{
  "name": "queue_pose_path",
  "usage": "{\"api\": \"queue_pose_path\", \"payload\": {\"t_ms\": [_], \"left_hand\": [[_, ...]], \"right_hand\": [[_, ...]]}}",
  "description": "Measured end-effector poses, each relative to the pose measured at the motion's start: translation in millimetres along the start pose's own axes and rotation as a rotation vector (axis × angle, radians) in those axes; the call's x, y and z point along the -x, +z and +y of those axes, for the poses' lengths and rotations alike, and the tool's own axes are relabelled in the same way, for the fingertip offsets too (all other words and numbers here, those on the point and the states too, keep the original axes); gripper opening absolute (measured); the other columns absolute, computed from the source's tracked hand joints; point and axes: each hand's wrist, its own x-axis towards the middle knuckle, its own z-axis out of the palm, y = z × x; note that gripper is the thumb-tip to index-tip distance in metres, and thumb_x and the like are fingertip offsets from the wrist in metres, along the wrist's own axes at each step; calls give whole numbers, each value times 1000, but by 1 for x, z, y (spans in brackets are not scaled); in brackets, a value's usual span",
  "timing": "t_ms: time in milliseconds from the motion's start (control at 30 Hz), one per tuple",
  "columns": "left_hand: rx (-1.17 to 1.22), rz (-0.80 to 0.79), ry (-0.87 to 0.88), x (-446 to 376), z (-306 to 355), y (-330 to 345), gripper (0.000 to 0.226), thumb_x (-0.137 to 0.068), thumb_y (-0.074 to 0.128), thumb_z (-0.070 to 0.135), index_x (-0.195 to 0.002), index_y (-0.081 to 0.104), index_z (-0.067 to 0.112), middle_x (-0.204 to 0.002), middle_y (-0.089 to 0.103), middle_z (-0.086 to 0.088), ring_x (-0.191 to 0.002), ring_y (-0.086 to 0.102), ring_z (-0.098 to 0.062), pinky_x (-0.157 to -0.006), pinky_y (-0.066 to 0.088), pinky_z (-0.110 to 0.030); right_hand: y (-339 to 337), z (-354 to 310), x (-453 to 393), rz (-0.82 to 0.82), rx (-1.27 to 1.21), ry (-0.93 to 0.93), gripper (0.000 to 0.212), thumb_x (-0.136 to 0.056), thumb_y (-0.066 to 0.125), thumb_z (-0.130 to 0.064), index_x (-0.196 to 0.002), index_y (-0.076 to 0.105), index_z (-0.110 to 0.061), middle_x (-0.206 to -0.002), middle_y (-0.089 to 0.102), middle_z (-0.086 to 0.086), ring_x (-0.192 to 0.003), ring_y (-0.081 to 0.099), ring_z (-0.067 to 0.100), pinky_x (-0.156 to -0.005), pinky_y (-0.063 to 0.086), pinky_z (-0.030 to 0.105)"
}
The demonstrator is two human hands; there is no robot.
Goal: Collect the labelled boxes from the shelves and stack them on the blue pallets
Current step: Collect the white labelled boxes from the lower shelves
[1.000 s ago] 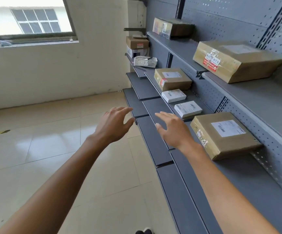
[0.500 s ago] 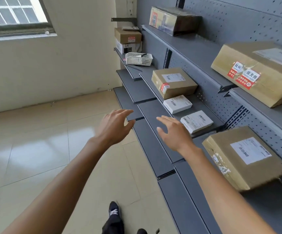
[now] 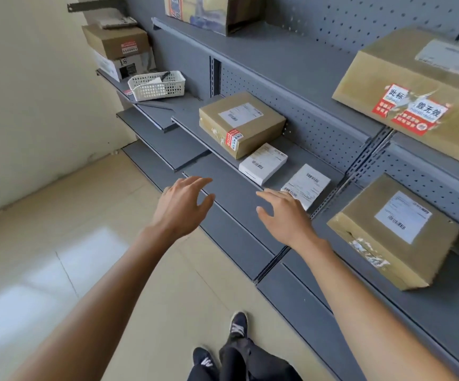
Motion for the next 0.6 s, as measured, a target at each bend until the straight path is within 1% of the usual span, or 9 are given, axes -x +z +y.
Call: {"api": "queue_pose_path", "payload": {"t_ms": [133, 233, 333, 467, 533, 600], "left_hand": [[10, -65, 54, -45, -5, 29, 47, -101, 50, 47, -144, 52, 28, -147, 54, 3, -135, 48, -24, -105, 46, -51], [10, -99, 107, -83, -2, 48, 45, -102, 51, 45, -143, 52, 27, -147, 54, 3, -135, 48, -23, -106, 45, -50], [-25, -151, 187, -118, 5, 63, 45, -102, 51, 43, -144, 52, 26, -148, 54, 3, -136, 47, -23, -108, 43, -49], [-71, -221, 250, -160, 12, 88, 48, -102, 49, 45, -147, 47, 30, -153, 48, 4, -142, 41, -22, -111, 40, -51], [-87, -238, 279, -175, 15, 101, 50, -102, 49, 45, -149, 44, 32, -155, 44, 4, -144, 36, -23, -111, 37, -51], [-112, -266, 308, -188, 18, 114, 53, -101, 50, 46, -152, 39, 34, -158, 40, 3, -147, 31, -24, -111, 34, -52]], "right_hand": [[13, 24, -21, 28, 35, 80, 43, -100, 54, -31, -142, 54, -19, -146, 52, 1, -138, 38, 19, -109, 33, 35], [24, 48, -40, 34, 2, 149, 44, -100, 53, -30, -143, 53, -19, -150, 48, 4, -141, 35, 22, -110, 34, 40], [31, 71, -55, 77, -58, 218, 43, -98, 56, -28, -140, 56, -17, -146, 53, 7, -138, 40, 25, -109, 39, 43], [37, 95, -67, 137, -83, 285, 39, -95, 59, -24, -133, 62, -13, -134, 62, 3, -128, 49, 27, -103, 45, 45], [40, 104, -71, 172, -85, 322, 36, -93, 61, -22, -129, 65, -14, -129, 64, 3, -122, 52, 29, -100, 47, 45], [43, 111, -74, 186, -65, 368, 36, -92, 61, -22, -127, 64, -16, -129, 62, 5, -121, 52, 31, -96, 49, 47]]}}
